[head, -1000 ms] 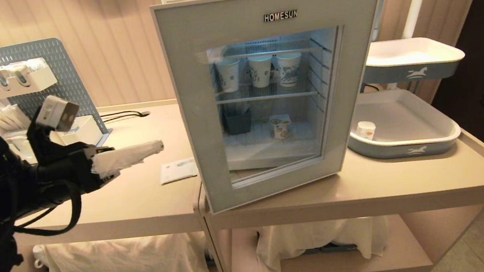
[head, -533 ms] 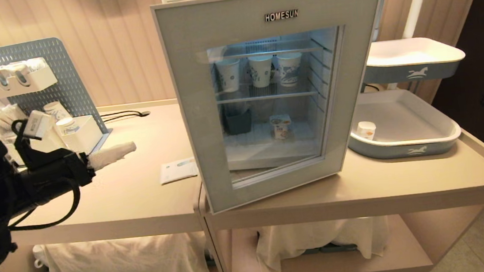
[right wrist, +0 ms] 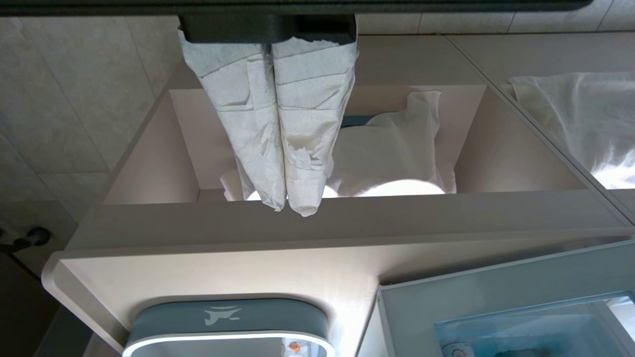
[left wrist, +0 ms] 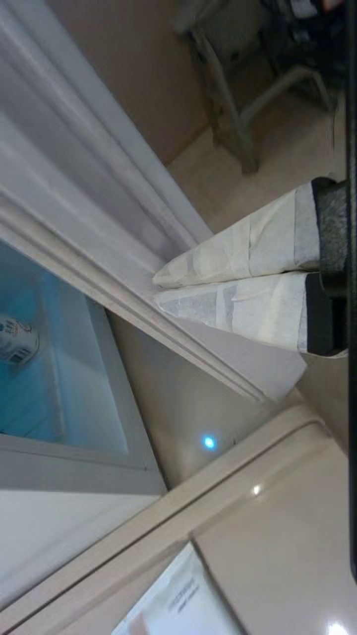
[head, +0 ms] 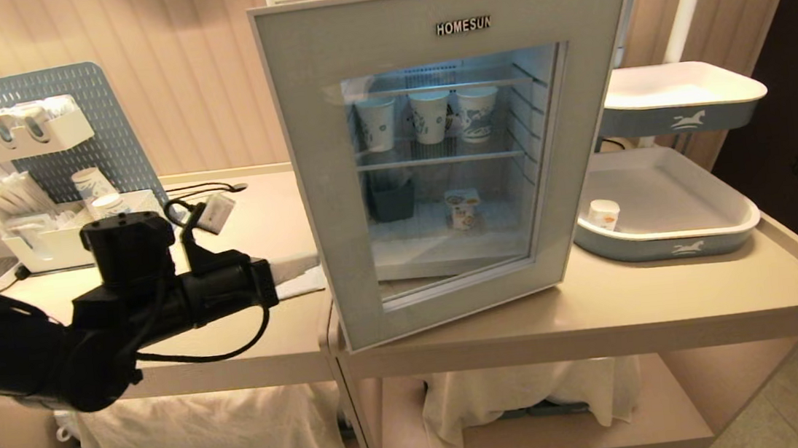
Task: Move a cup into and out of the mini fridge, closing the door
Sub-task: Open the freezer door
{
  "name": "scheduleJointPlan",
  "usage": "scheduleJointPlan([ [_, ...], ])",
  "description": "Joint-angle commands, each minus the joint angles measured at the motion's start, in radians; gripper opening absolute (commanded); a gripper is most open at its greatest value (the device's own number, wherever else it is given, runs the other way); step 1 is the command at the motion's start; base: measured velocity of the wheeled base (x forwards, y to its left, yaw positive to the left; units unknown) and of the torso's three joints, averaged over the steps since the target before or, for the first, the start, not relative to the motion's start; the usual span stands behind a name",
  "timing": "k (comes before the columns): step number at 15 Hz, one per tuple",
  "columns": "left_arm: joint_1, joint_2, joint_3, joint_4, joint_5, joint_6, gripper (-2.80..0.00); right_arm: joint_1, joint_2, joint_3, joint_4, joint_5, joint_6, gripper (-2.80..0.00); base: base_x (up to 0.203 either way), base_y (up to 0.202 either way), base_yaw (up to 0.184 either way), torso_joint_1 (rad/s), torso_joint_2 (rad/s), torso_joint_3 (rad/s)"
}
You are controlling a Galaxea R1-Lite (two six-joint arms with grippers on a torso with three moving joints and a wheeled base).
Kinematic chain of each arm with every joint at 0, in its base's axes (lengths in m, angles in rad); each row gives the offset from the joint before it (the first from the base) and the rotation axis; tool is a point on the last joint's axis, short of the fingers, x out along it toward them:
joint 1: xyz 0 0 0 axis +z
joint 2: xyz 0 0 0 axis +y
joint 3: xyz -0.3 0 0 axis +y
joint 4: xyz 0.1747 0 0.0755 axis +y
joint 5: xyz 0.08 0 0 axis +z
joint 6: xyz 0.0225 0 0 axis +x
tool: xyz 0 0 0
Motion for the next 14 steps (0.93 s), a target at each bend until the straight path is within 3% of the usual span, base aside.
scheduleJointPlan([
  [1,-0.066,0.020,-0.020,-0.007,-0.008,-0.047,-2.80,0.000,0.002,0.000,0.000,0.000,0.000,-2.80,0.000,0.000,0.000,0.000,0.00,0.000],
  [5,-0.116,-0.113,0.053,-0.006,-0.035,-0.128,-2.80,0.000,0.002,0.001,0.000,0.001,0.000,-2.80,0.000,0.000,0.000,0.000,0.00,0.000],
  [8,-0.159,-0.261,0.142,-0.006,-0.161,-0.185,-2.80,0.000,0.002,0.000,0.000,0.001,0.000,-2.80,0.000,0.000,0.000,0.000,0.00,0.000],
  [11,-0.246,-0.416,0.247,0.007,-0.248,-0.204,-2.80,0.000,0.002,0.000,0.000,0.000,0.000,-2.80,0.000,0.000,0.000,0.000,0.00,0.000],
  [14,-0.305,-0.518,0.329,0.055,-0.267,-0.206,-2.80,0.000,0.002,0.001,0.000,0.001,0.000,-2.80,0.000,0.000,0.000,0.000,0.00,0.000],
])
